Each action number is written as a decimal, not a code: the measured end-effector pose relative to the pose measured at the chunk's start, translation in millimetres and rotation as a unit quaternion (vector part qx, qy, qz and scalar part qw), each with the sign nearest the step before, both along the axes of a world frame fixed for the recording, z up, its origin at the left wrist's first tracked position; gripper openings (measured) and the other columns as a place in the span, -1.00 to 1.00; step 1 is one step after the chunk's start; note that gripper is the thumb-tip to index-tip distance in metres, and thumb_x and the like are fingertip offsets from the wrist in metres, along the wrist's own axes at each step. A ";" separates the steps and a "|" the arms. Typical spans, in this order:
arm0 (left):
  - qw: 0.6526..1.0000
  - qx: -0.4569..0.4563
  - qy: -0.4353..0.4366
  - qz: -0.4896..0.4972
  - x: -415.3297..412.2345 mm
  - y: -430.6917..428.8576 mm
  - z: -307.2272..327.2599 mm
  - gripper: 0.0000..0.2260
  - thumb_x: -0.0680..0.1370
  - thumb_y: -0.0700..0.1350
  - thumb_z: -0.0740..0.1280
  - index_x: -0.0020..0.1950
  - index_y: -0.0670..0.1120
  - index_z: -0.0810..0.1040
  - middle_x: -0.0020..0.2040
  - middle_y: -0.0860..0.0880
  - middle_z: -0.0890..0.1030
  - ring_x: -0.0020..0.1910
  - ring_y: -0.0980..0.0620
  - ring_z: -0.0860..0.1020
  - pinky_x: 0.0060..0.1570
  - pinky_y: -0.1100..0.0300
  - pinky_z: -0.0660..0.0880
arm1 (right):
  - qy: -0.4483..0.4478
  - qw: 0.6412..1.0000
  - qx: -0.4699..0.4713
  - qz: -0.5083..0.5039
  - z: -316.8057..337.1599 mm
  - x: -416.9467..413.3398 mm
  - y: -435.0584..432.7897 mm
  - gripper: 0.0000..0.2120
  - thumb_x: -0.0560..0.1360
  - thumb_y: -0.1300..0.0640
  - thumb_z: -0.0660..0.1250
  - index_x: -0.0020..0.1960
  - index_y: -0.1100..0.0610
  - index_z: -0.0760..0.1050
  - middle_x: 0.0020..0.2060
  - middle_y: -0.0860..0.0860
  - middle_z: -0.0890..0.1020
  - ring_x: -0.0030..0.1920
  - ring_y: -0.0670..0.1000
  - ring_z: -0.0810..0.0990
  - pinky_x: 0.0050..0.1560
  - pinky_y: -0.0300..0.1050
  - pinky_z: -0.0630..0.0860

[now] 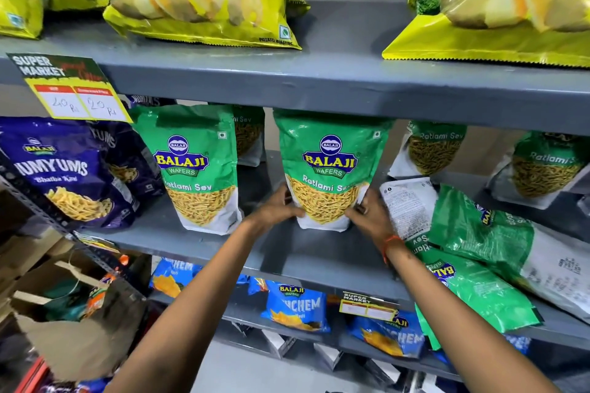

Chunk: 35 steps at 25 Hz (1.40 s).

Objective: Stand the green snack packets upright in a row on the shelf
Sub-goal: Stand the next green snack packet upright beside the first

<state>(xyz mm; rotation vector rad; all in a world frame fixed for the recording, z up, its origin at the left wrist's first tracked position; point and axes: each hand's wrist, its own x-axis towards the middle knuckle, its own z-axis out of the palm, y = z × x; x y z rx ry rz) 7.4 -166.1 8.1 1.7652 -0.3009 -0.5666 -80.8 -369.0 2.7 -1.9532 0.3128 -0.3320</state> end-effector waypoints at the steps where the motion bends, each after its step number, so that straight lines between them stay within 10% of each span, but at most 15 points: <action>1: 1.000 0.001 -0.001 -0.031 -2.4 -3.7 -5.1 -0.23 0.28 -0.37 0.51 0.39 -0.14 0.23 0.34 -0.16 0.47 0.33 -0.11 0.42 0.37 -0.07 0.36 | 0.022 0.999 0.012 0.030 0.2 -0.2 0.6 -0.56 0.35 0.35 0.40 0.19 0.30 0.37 0.12 0.26 0.56 0.11 0.15 0.54 0.20 0.08 0.48; 13: 1.000 -0.013 -0.025 0.014 -31.6 4.5 -21.8 -0.25 0.30 -0.18 0.57 0.38 -0.07 0.27 0.34 -0.05 0.47 0.30 -0.03 0.43 0.29 0.03 0.41 | 0.087 0.986 0.113 0.085 -13.2 -20.6 13.3 -0.36 0.28 0.27 0.52 0.20 -0.04 0.27 0.10 -0.05 0.58 0.16 0.03 0.54 0.15 -0.14 0.54; 17: 0.998 -0.052 -0.023 0.022 -45.9 10.0 -31.1 -0.28 0.32 -0.22 0.55 0.38 -0.07 0.27 0.32 -0.03 0.48 0.30 0.02 0.44 0.25 0.15 0.43 | 0.110 0.988 0.105 0.037 -19.8 -35.8 24.6 -0.42 0.27 0.15 0.53 0.18 0.12 0.31 0.13 0.17 0.57 0.15 0.15 0.55 0.22 0.22 0.49; 24: 0.995 -0.068 -0.035 0.059 -63.0 11.6 -34.5 -0.20 0.19 -0.04 0.58 0.35 -0.04 0.29 0.27 0.01 0.53 0.25 0.07 0.50 0.17 0.22 0.50 | 0.070 0.996 0.060 -0.016 -22.1 -48.0 44.2 -0.44 0.29 0.31 0.45 0.20 0.07 0.33 0.19 0.10 0.53 0.26 0.09 0.48 0.25 -0.01 0.44; 29: 0.978 -0.021 -0.136 0.158 -86.3 -4.4 -27.6 0.04 0.22 0.22 0.49 0.53 -0.05 0.00 0.52 0.03 0.20 0.48 0.08 0.21 0.43 0.13 0.25 | 0.037 0.997 -0.006 -0.067 -15.1 -52.4 46.9 -0.53 0.36 0.36 0.35 0.24 0.30 0.34 0.16 0.28 0.52 0.21 0.23 0.49 0.23 0.20 0.43; 35: 0.856 0.058 -0.449 0.251 -111.7 -34.0 -6.9 -0.15 0.44 0.16 0.25 0.51 -0.23 -0.11 0.54 -0.20 -0.03 0.55 -0.04 -0.04 0.51 -0.07 -0.06 | -0.061 0.966 -0.220 -0.119 21.2 -73.4 21.6 -0.58 0.33 0.33 0.35 0.18 0.34 0.42 0.13 0.32 0.54 0.19 0.30 0.48 0.20 -0.01 0.32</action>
